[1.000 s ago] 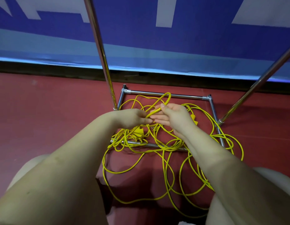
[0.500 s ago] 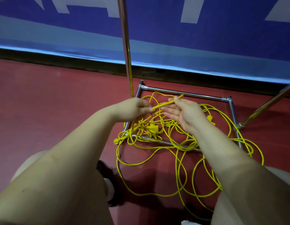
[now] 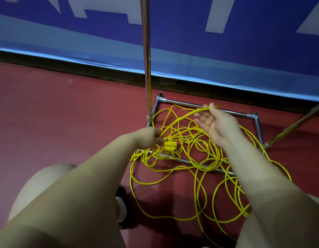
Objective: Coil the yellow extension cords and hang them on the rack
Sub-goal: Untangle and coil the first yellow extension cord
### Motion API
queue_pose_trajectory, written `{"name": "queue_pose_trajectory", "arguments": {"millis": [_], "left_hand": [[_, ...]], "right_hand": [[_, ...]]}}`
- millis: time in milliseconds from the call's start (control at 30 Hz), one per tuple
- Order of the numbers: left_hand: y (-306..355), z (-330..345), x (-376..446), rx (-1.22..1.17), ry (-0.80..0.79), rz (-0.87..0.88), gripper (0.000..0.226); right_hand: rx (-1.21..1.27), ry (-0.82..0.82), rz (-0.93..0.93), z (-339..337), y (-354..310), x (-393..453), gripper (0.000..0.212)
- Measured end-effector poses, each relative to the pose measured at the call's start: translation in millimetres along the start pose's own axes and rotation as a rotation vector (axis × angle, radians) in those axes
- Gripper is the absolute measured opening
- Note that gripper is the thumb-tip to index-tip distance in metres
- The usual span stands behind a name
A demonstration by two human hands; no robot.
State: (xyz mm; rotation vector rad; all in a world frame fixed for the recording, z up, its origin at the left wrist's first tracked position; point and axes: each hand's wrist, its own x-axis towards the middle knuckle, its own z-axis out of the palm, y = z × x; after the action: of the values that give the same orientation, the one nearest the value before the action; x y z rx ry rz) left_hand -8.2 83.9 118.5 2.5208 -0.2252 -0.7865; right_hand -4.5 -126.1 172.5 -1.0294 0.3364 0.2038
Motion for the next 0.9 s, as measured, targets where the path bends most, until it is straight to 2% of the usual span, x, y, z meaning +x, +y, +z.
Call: {"name": "queue_pose_trajectory", "arguments": {"millis": [133, 233, 367, 467, 533, 600, 700, 800, 900], "left_hand": [[-19.2, 9.4, 5.9, 0.001, 0.046, -0.038, 0.026], [-31.2, 18.7, 15.1, -0.040, 0.086, -0.041, 0.024], [-28.0, 36.4, 32.2, -0.088, 0.160, 0.010, 0.029], [-27.1, 40.2, 48.2, -0.211, 0.127, 0.079, 0.026], [-30.1, 38.0, 55.6, -0.332, 0.059, 0.072, 0.029], [-36.0, 39.5, 58.0, -0.379, -0.030, 0.038, 0.029], [-50.7, 52.7, 59.4, -0.300, -0.113, -0.002, 0.015], [-61.9, 56.4, 61.3, -0.237, 0.023, -0.044, 0.018], [-67.9, 48.2, 55.3, -0.160, 0.143, -0.061, 0.023]], "right_hand": [[-0.156, 0.050, 0.042, -0.9, 23.7, 10.5, 0.021], [-0.176, 0.072, 0.087, 0.0, 36.1, 22.1, 0.016], [-0.202, 0.000, 0.166, 4.4, 64.7, 37.7, 0.007], [-0.455, -0.053, 0.218, 6.0, 95.4, 48.2, 0.009], [-0.504, -0.010, 0.202, 5.5, 106.2, 56.3, 0.009], [-0.414, 0.071, 0.181, 5.1, 102.0, 66.8, 0.009], [-0.138, 0.150, 0.195, 4.5, 76.2, 84.3, 0.015], [0.008, 0.149, 0.184, 6.0, 56.6, 89.9, 0.015], [0.031, 0.118, 0.159, 10.3, 61.2, 83.2, 0.010]]}}
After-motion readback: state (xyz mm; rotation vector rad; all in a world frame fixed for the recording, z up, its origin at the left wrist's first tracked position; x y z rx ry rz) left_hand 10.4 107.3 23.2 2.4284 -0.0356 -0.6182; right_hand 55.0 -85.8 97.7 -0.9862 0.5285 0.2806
